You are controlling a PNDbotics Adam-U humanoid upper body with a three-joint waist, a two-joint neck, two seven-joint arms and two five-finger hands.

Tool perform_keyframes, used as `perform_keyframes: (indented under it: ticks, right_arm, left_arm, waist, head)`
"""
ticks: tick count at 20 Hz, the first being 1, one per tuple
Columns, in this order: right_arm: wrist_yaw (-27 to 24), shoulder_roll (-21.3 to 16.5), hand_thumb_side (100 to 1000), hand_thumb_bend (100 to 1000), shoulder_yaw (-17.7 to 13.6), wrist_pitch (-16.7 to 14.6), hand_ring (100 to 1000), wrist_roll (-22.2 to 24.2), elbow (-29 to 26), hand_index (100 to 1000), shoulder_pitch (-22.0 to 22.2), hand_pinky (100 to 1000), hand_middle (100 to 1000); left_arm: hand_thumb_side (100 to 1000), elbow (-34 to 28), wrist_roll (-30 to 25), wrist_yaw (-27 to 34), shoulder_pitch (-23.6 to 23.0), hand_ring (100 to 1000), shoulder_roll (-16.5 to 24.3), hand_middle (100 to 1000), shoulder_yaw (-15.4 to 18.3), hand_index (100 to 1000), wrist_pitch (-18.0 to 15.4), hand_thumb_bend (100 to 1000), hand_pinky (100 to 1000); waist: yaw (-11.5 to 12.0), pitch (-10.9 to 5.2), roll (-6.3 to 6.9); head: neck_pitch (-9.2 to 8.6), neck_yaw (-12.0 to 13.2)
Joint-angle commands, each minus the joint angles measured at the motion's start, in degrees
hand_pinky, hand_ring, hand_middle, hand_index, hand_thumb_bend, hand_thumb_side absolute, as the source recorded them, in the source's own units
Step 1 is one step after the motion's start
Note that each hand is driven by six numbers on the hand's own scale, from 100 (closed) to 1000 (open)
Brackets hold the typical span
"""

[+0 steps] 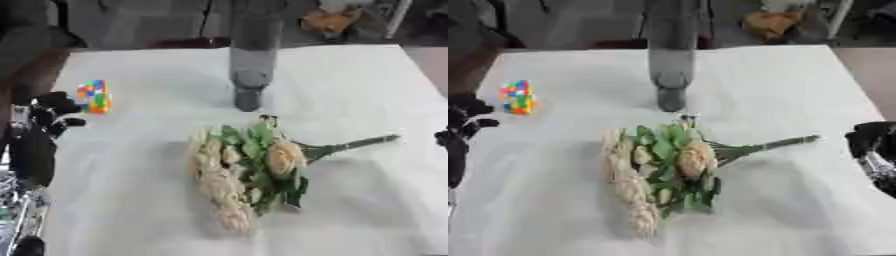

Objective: Arrange flowers into the vase.

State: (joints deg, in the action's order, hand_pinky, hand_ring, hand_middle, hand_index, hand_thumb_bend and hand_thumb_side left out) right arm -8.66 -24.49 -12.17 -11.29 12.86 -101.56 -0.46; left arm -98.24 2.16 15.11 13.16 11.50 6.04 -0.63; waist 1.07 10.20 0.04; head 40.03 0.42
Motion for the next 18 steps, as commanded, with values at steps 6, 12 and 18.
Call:
perform_keyframes:
  ticks: [6, 12, 18]
  right_arm:
    - [0.7, -1.5, 345, 312, -0.1, 0.1, 715, 0.2, -1.2, 702, -0.5, 743, 565]
    - [2.0, -3.9, 337, 301, 0.7, -0.3, 721, 0.6, -1.4, 711, -1.9, 747, 570]
    - [6.7, -9.2, 325, 305, 2.9, -1.6, 731, 1.5, -1.0, 726, -5.7, 753, 583]
  left_arm:
    - [800, -0.7, -0.4, 0.1, 0.4, 642, 0.5, 553, 0.1, 654, -0.1, 625, 572]
    - [800, -0.7, -0.4, 0.1, 0.4, 642, 0.6, 554, 0.1, 654, -0.1, 624, 573]
    - [800, -0.6, -0.7, 0.1, 0.3, 643, 0.7, 554, -0.1, 655, 0.0, 625, 573]
  waist:
    - [0.0, -0.22, -0.38]
    - [0.0, -0.21, -0.5]
    - [0.1, -0.61, -0.82]
  head:
    - [-0.11, 0.0]
    - [-0.09, 0.1]
    - [0.28, -0.4]
